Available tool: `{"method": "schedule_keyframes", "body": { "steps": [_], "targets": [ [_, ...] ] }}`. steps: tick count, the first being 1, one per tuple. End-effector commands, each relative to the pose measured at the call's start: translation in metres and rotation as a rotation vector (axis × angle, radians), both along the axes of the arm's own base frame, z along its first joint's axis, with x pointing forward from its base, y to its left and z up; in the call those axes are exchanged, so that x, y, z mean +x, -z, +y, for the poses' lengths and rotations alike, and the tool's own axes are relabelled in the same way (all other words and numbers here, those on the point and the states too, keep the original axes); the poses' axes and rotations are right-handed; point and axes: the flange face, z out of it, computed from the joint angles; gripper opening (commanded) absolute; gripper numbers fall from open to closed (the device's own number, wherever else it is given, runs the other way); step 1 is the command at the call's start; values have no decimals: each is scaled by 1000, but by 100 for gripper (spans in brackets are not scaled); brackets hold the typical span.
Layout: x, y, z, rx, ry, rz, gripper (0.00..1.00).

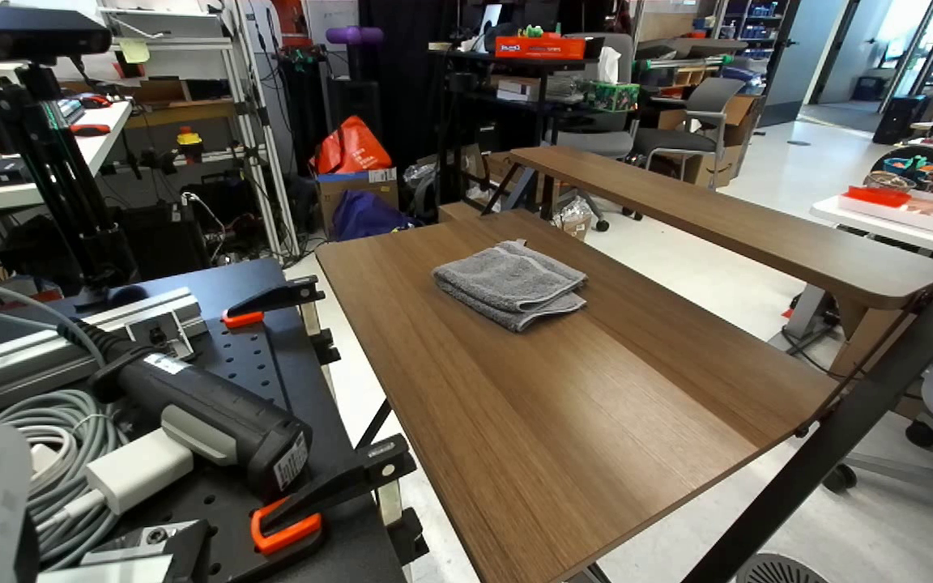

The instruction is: Move the cloth

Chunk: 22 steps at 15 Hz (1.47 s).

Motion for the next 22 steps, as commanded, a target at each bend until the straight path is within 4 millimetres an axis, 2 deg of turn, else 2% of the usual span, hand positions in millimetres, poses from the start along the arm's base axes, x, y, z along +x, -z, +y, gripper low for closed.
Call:
{"method": "schedule_keyframes", "body": {
  "steps": [1, 4, 7, 11, 15, 19, 22],
  "targets": [
    [0, 0, 0, 0, 0, 1, 100],
    [8, 5, 1, -11, 16, 5, 100],
    [28, 16, 6, -15, 36, 5, 100],
    [74, 41, 19, -9, 61, -33, 100],
    [120, 73, 56, 36, 35, -126, 100],
    [157, 119, 107, 76, -20, -193, 100],
    [183, 153, 136, 95, -39, -246, 100]
  ]
}}
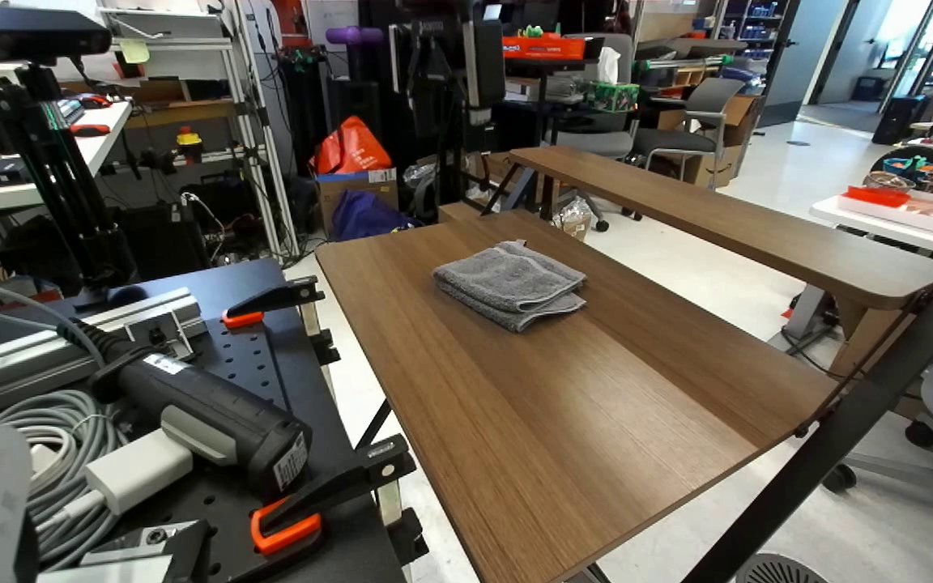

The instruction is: Move the cloth

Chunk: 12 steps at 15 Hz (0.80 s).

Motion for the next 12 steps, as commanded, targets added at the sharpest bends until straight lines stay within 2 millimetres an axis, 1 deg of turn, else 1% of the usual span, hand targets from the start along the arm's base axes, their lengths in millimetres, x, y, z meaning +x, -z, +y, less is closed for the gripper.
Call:
{"method": "schedule_keyframes", "body": {
  "steps": [1, 5, 7, 9, 12],
  "targets": [
    [41, 39, 28, 24, -8, -50, 100],
    [77, 87, 35, 42, 3, -20, 100],
    [95, 107, 37, 46, 10, 5, 100],
    [108, 126, 43, 52, 11, 23, 100],
    [121, 156, 54, 42, 1, 55, 100]
  ]
}}
